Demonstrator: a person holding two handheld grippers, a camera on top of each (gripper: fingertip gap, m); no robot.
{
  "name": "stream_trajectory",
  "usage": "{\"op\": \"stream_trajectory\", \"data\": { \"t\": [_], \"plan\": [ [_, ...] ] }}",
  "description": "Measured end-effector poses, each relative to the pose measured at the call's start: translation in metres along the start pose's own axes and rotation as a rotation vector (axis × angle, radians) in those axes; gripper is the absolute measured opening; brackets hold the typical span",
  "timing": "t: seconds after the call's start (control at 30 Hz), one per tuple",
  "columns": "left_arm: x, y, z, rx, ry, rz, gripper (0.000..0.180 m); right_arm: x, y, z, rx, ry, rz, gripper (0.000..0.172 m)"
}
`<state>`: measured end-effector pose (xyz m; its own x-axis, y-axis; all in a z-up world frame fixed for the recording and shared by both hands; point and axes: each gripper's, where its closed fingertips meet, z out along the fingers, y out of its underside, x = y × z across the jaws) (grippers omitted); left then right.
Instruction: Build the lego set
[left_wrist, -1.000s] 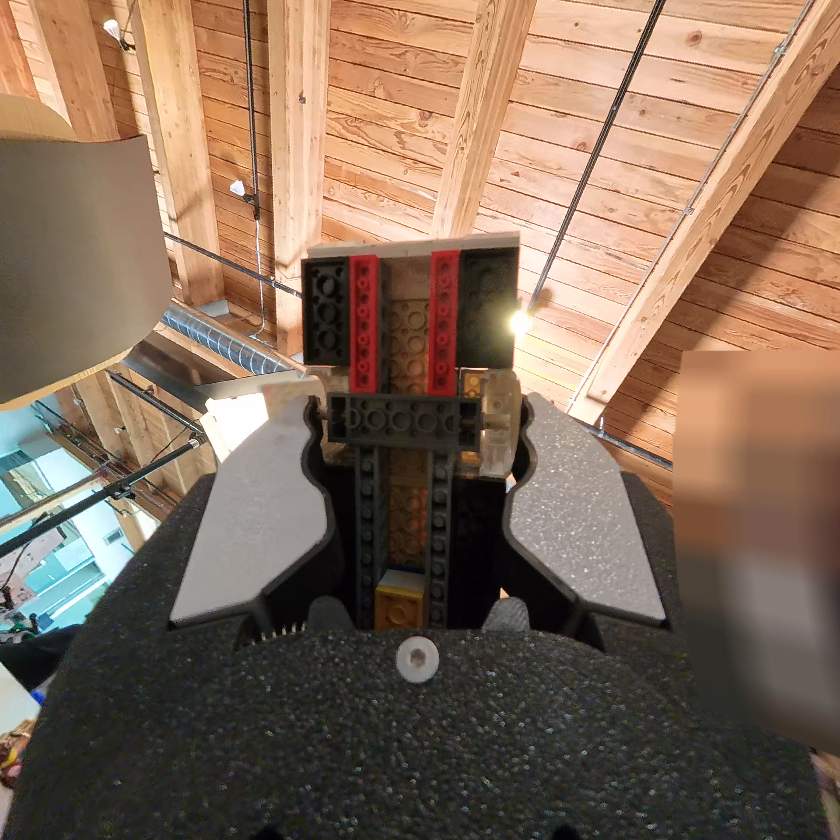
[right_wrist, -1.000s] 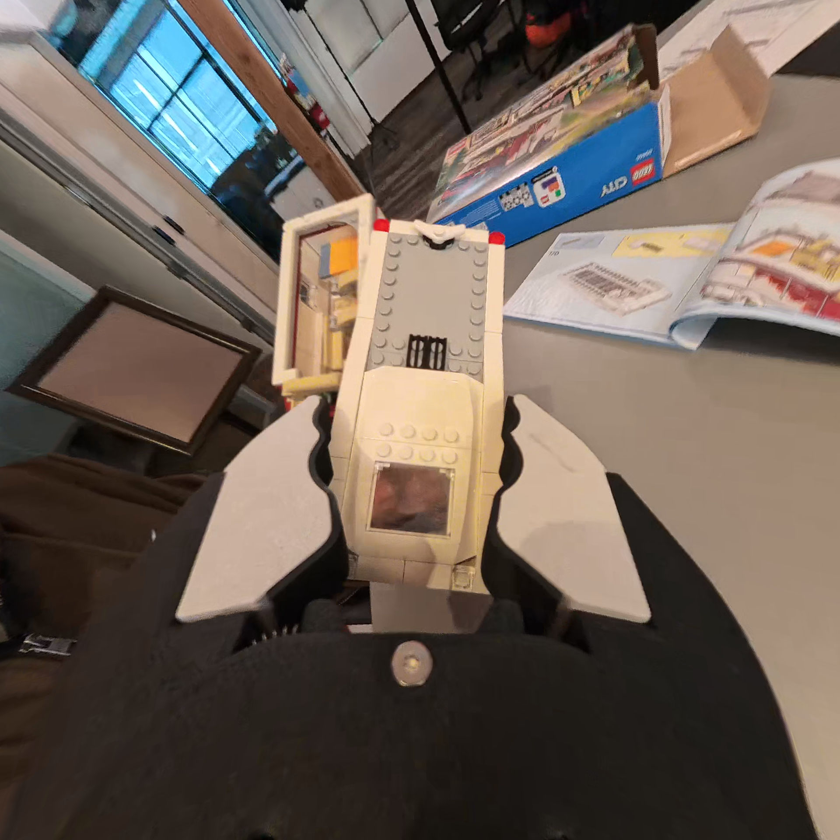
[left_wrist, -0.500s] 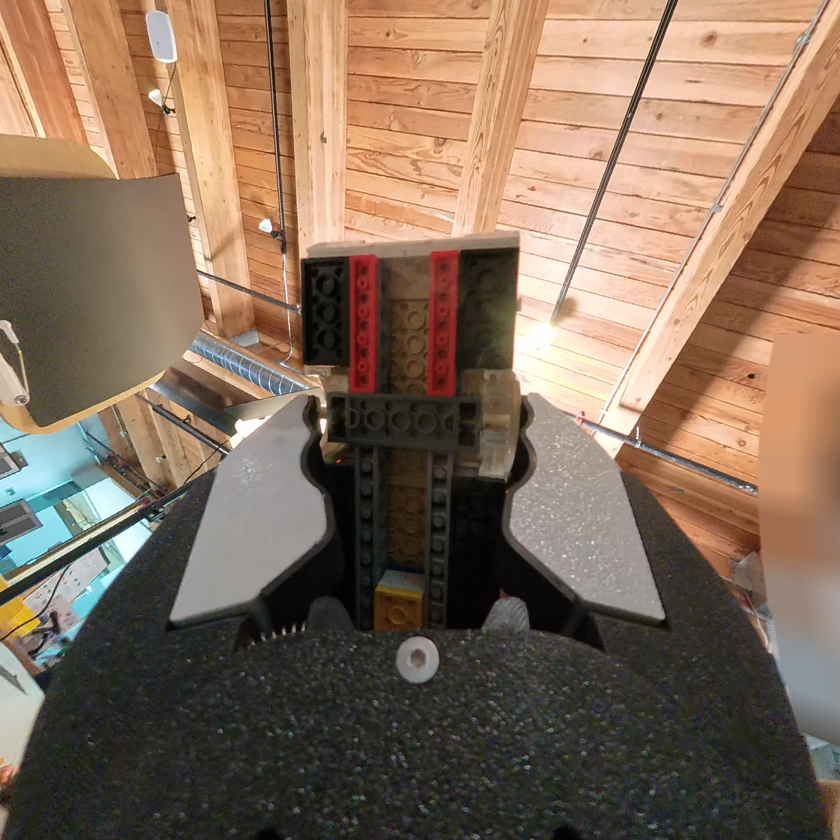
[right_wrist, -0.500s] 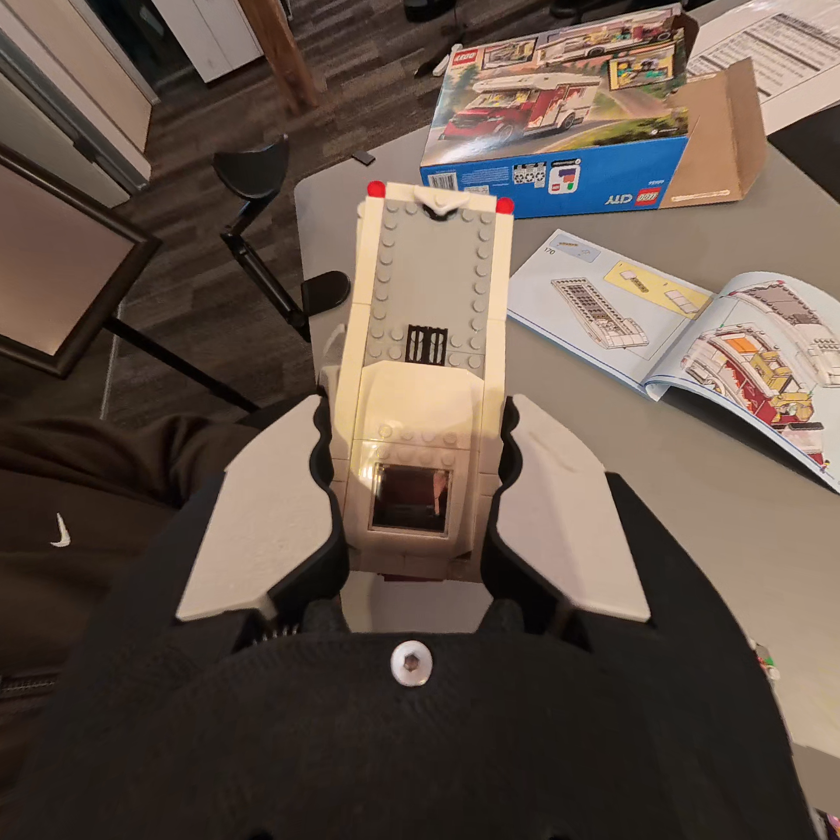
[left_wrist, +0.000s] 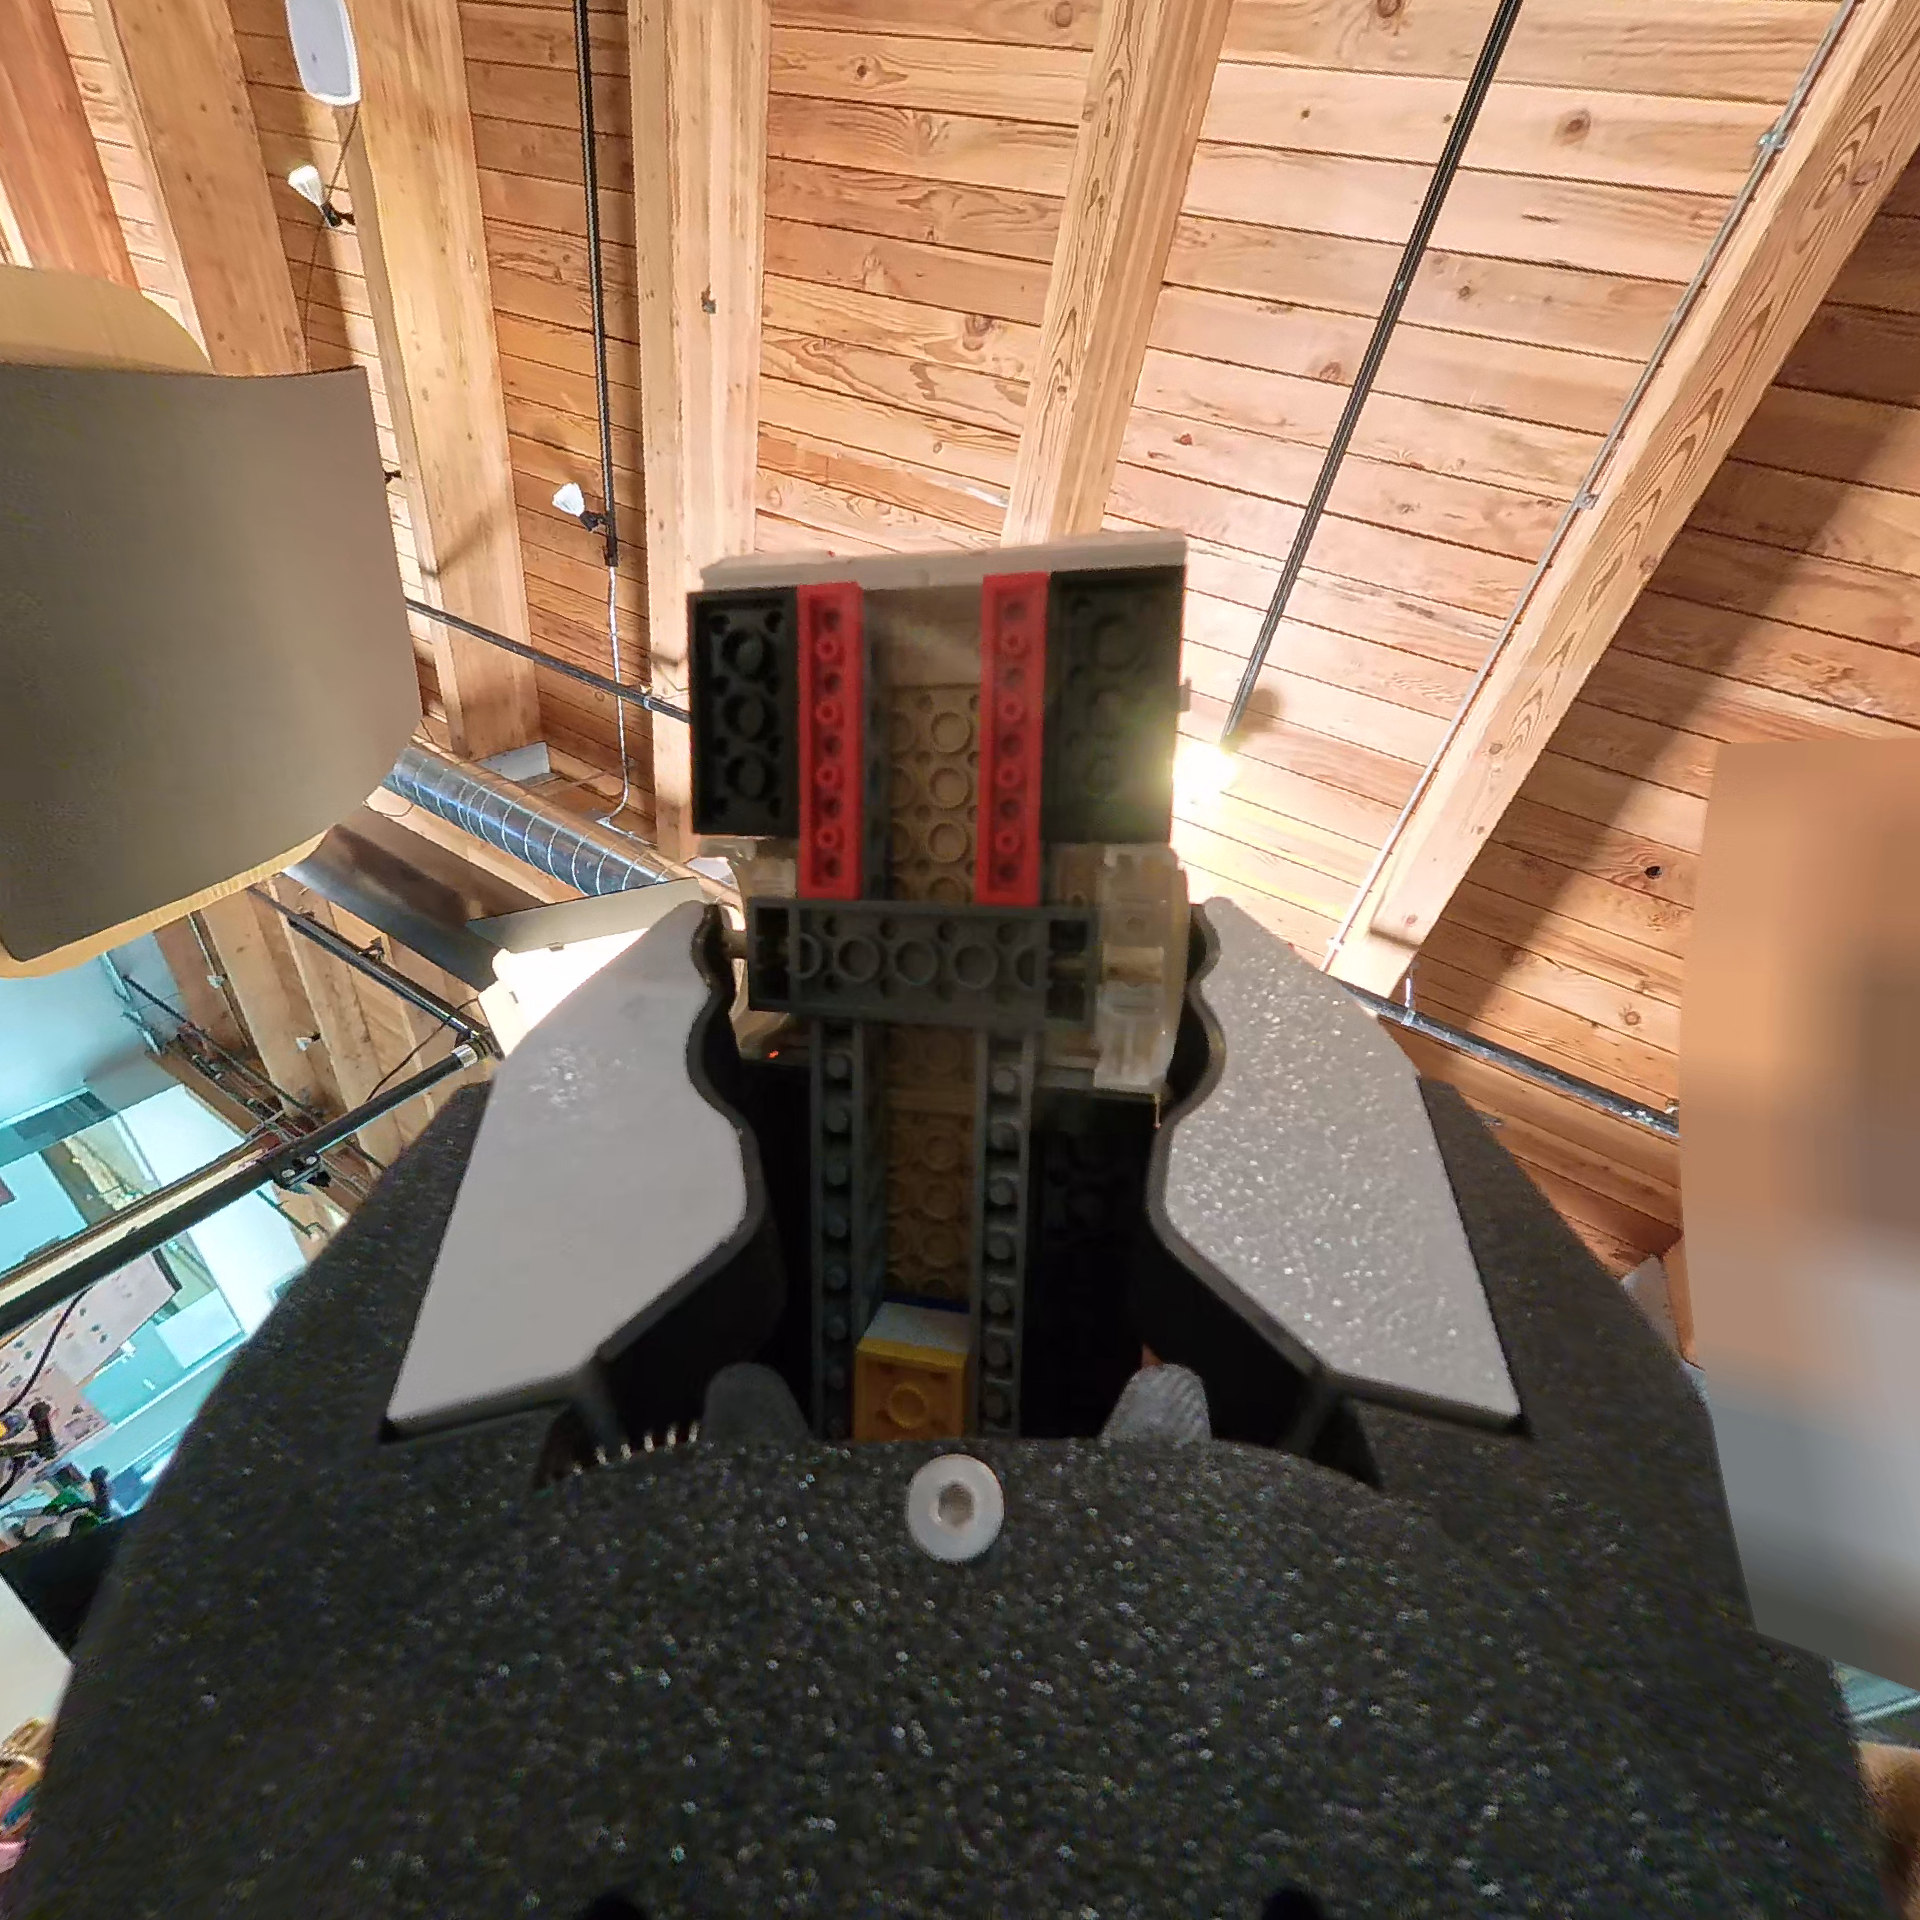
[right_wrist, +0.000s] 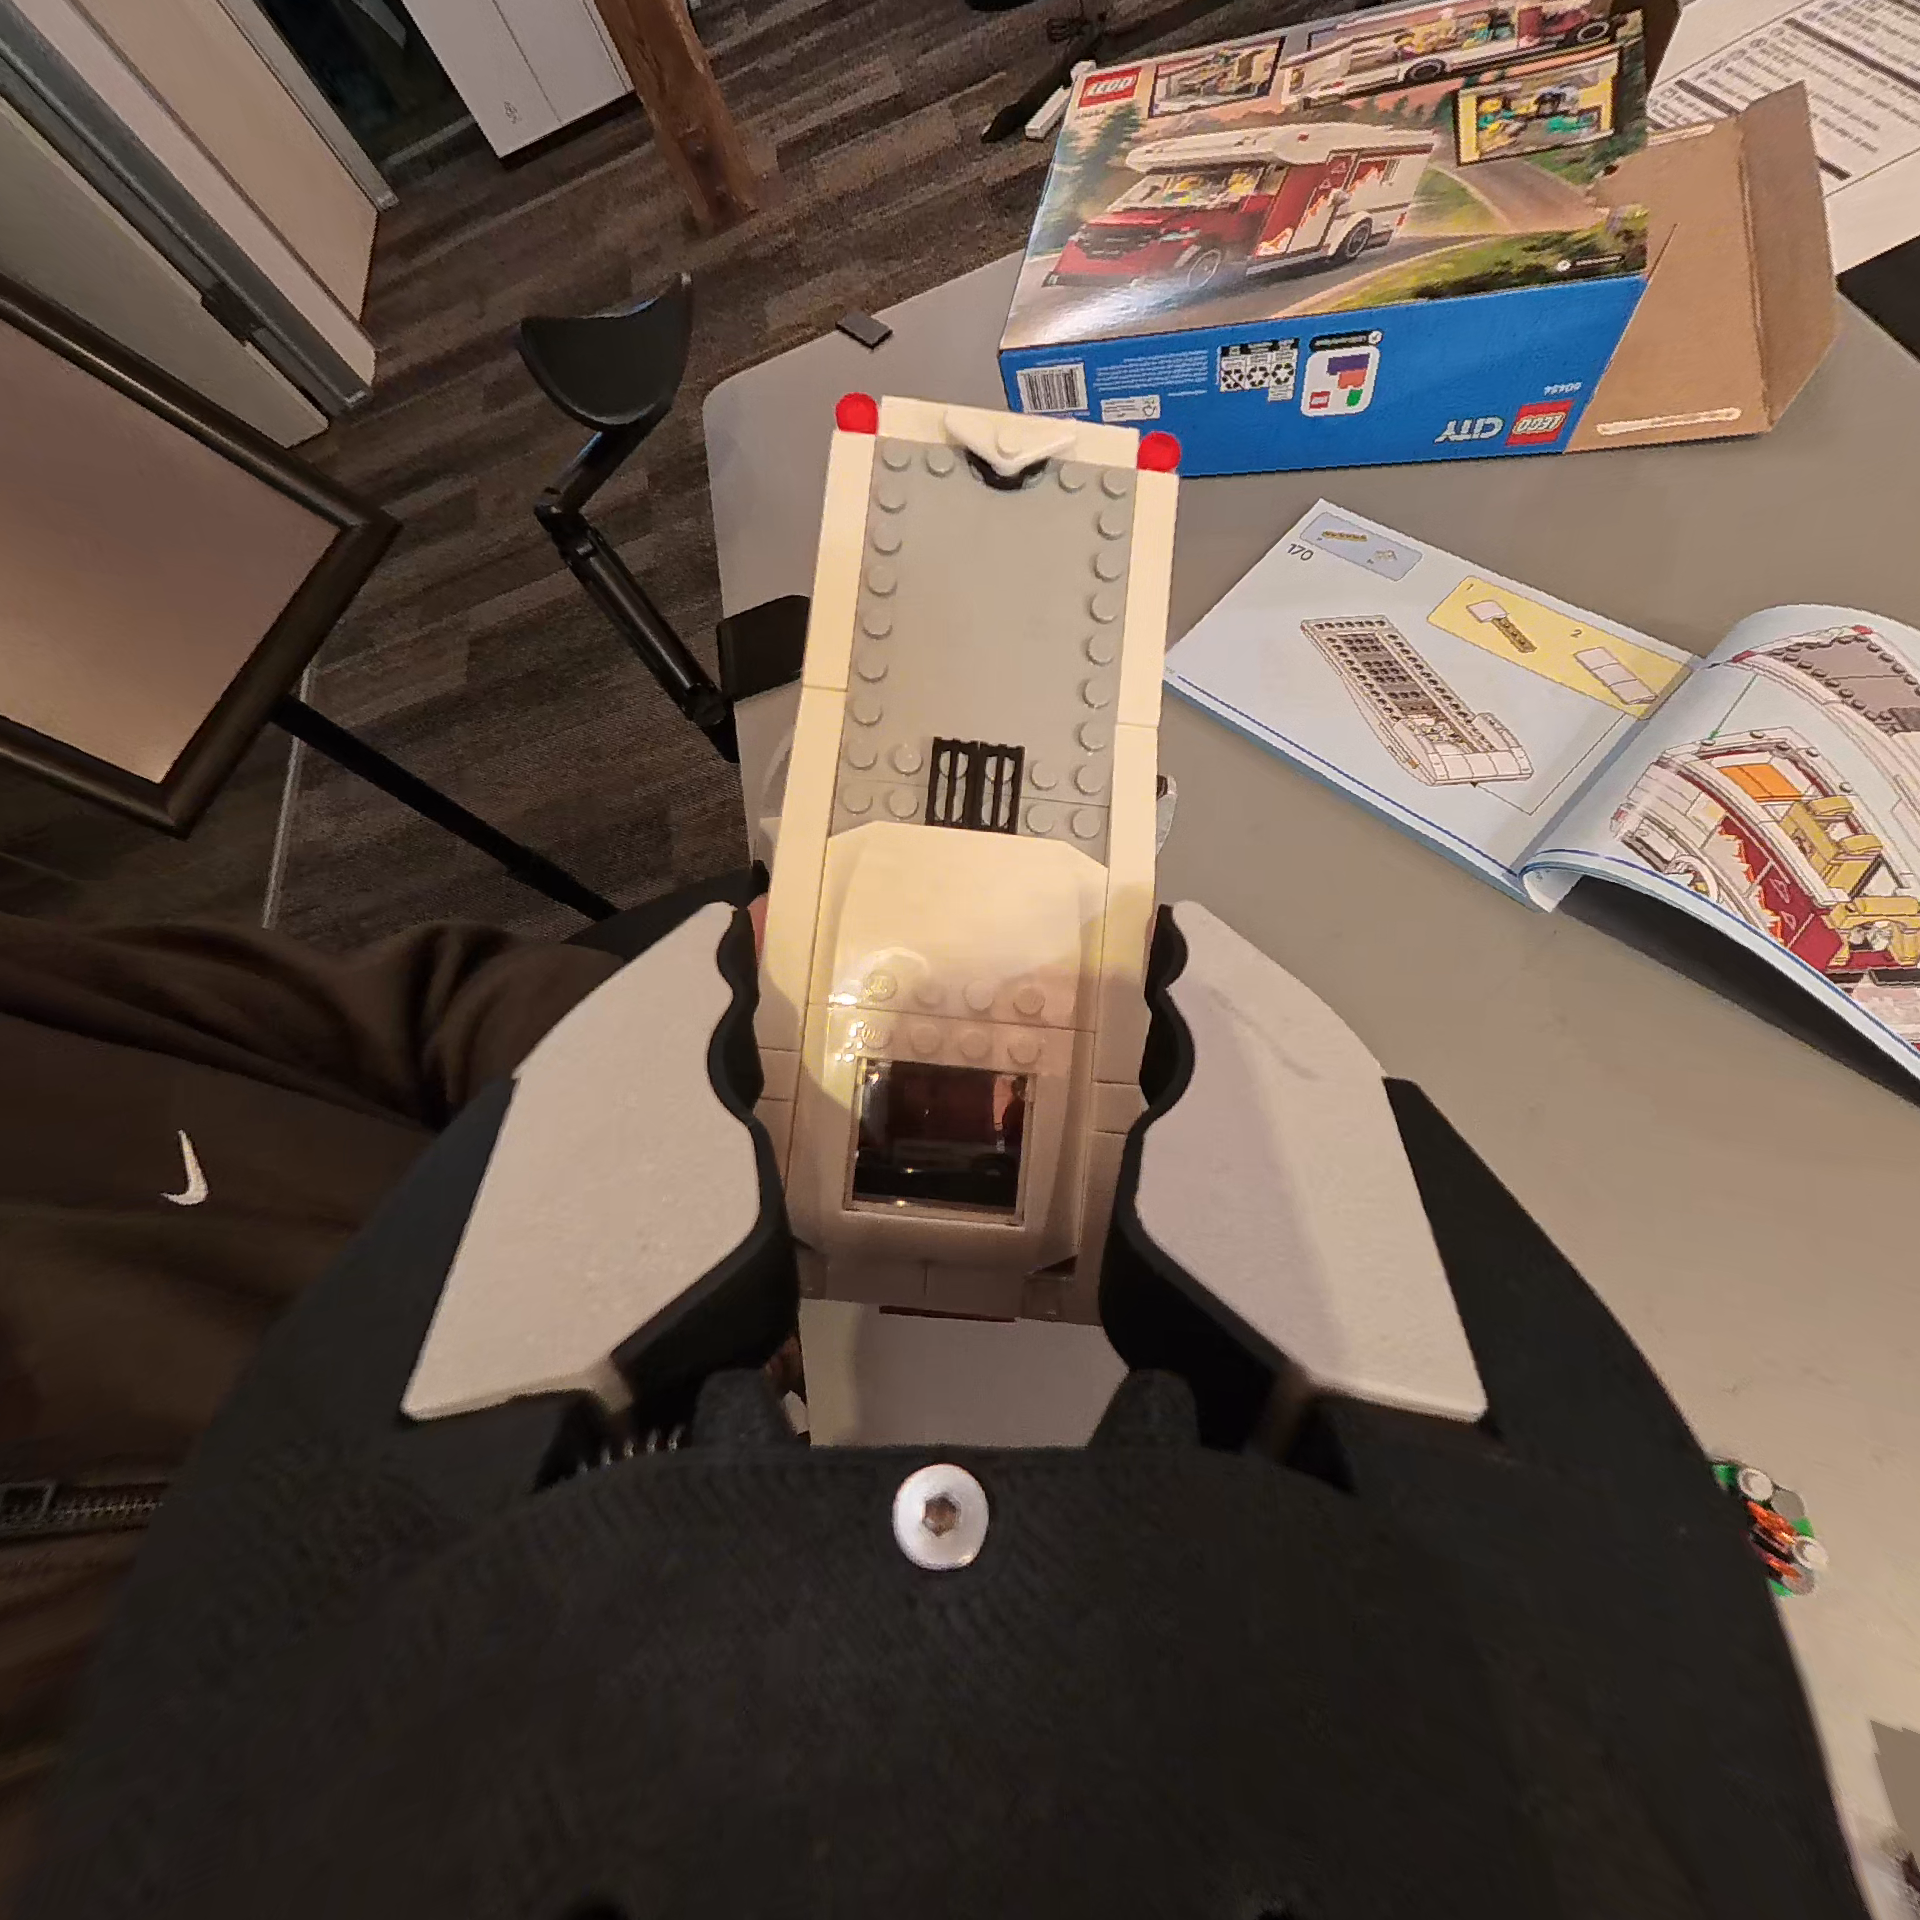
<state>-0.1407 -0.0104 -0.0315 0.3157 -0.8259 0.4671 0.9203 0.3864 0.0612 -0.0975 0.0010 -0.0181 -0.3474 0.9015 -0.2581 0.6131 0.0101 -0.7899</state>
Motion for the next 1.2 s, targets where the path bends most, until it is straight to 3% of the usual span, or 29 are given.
{"op": "stream_trajectory", "data": {
  "t": [0.33,0.73,1.2],
  "plan": [
    [-0.0001,-0.0004,-0.0008,0.003,0.016,-0.043,0.082,-0.0068,0.0064,-0.0030,0.038,-0.101,0.060,0.072],
    [0.0011,0.0017,-0.0013,-0.008,0.014,-0.018,0.082,0.0007,0.0065,-0.0002,0.034,0.114,-0.092,0.069],
    [0.0050,-0.0007,-0.0032,0.015,0.036,-0.019,0.082,-0.0021,0.0029,0.0012,0.051,0.110,0.009,0.069]
  ]
}}
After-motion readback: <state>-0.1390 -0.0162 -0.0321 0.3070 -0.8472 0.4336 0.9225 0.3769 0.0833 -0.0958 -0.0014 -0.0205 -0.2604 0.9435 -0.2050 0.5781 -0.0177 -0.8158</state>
